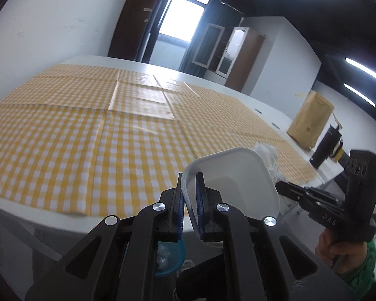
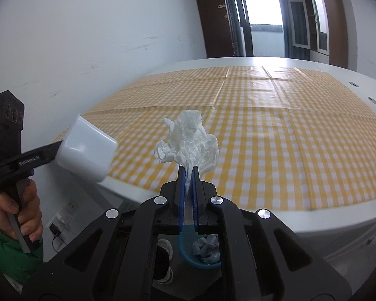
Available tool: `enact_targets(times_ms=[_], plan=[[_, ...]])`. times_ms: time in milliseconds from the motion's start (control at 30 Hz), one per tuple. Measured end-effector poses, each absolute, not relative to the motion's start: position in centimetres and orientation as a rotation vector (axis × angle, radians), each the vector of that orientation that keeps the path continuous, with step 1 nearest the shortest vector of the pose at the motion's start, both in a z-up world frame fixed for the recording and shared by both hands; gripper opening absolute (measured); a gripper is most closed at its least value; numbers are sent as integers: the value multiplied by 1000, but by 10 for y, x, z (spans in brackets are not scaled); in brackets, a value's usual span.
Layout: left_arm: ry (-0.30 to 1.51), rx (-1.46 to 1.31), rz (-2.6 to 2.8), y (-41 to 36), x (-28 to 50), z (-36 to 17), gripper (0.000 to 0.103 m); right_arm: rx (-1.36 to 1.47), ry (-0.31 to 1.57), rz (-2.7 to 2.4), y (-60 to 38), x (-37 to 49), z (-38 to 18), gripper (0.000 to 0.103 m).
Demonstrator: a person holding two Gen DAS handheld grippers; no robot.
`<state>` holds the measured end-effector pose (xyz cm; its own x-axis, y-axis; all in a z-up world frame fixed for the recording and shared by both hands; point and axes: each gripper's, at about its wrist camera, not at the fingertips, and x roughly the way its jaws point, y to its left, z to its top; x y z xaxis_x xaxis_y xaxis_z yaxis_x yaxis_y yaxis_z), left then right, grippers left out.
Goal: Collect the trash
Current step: 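Grasp the white cup rim with left tool while right tool grasps the tissue, then carry the white cup and tissue in both tools down over the wastebasket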
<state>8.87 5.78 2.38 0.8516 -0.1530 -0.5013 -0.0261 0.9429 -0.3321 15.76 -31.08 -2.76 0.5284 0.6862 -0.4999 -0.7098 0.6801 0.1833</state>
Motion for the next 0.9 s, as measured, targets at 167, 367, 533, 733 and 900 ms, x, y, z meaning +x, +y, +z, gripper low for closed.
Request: enact_targets(times_ms=[167,367,533,733,900], plan=[[572,-321,-107,40,65,8,8,-58,587,846,-323,130,-37,4],[612,-306,-140,32,39,-16,8,-88,629,875,-333,94,-61,4],[643,-246,-122,28,21,-44,8,-129,670,879,-339,70,-83,4],[706,-252,-128,32,17,-76,8,-166,721,891,-337,60,-104,4],[769,-311,-116,42,29,-110,8,-171,799,890,-329,65,-138,4]])
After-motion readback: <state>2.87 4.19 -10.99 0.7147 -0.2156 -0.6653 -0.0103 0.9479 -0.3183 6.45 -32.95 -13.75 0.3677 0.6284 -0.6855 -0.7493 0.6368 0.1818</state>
